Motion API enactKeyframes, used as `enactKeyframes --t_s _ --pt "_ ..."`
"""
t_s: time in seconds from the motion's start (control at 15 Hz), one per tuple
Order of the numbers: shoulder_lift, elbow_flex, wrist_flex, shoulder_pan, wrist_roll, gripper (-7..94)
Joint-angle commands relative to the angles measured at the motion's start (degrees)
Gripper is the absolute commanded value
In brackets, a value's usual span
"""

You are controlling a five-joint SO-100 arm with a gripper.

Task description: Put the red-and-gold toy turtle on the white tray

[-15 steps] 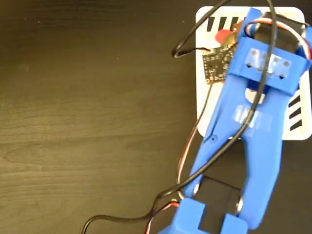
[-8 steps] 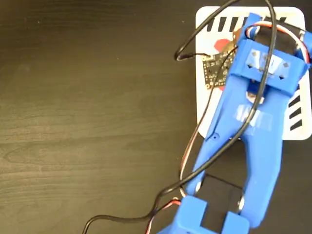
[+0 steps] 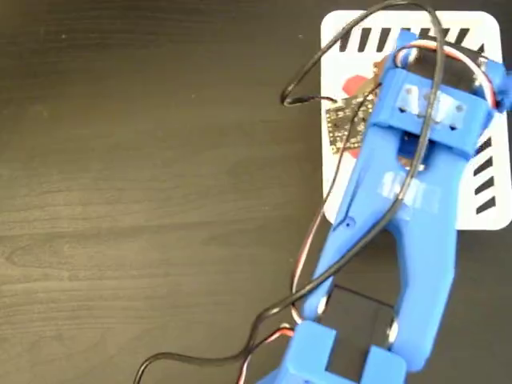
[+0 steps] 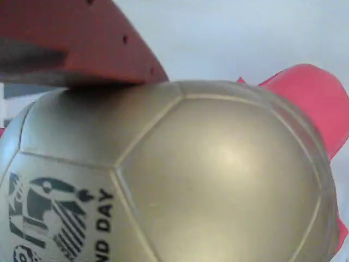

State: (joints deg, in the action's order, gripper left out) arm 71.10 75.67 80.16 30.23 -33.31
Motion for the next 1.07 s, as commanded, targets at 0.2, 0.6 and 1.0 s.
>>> enactKeyframes --t_s 0.2,0.6,1.0 --pt "3.4 3.4 -3.3 0.9 0.2 65" --pt "5.2 3.1 -2.0 0.7 0.2 64" --pt "7.6 -6.6 2.1 -0.5 5.8 4"
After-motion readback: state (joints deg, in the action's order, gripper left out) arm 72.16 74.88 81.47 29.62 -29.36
